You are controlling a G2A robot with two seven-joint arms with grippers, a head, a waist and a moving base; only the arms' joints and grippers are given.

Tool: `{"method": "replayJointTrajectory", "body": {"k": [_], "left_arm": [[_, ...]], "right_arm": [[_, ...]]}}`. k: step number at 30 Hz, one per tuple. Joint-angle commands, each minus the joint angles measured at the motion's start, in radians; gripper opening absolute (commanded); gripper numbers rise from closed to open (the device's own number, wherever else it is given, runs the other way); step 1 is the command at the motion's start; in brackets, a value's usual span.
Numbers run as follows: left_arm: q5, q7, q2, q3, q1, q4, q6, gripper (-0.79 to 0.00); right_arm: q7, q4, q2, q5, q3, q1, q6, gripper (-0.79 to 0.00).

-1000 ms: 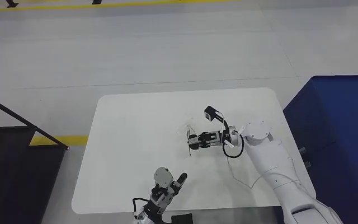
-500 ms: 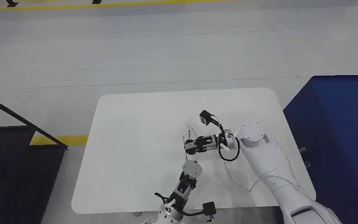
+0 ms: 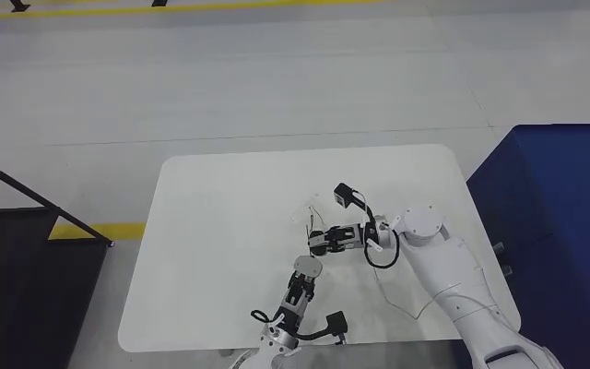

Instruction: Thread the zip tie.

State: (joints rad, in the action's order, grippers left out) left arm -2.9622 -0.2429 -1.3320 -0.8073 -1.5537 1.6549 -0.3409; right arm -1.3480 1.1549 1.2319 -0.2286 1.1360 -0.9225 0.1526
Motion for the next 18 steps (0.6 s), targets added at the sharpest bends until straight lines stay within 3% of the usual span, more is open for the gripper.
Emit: {"method": "replayJointTrajectory", "body": {"k": [1, 6, 15, 17, 18], "left_arm": [[0.003, 0.001, -0.002, 0.001, 0.000, 0.003, -0.008, -0.477], [-0.002, 0.002, -0.006, -0.001, -0.002, 0.004, -0.014, -0.514], [-0.002, -0.004, -0.013, -0.004, -0.006, -0.002, -0.018, -0.785], [0.001, -0.003, -0.015, -0.003, -0.006, -0.002, -0.019, -0.785], [0.003, -0.001, -0.016, -0.003, -0.005, -0.002, -0.027, -0.785]], "right_arm": [[0.002, 0.006, -0.002, 0.002, -0.001, -0.004, 0.000, -0.785], [0.008, 0.019, -0.007, 0.005, -0.006, -0.010, -0.001, -0.785], [0.004, 0.037, -0.017, -0.004, -0.007, -0.020, 0.007, -0.785], [-0.003, 0.041, -0.020, 0.001, -0.007, -0.021, 0.008, -0.785], [-0.012, 0.042, -0.022, 0.012, -0.009, -0.019, 0.001, -0.662]]}}
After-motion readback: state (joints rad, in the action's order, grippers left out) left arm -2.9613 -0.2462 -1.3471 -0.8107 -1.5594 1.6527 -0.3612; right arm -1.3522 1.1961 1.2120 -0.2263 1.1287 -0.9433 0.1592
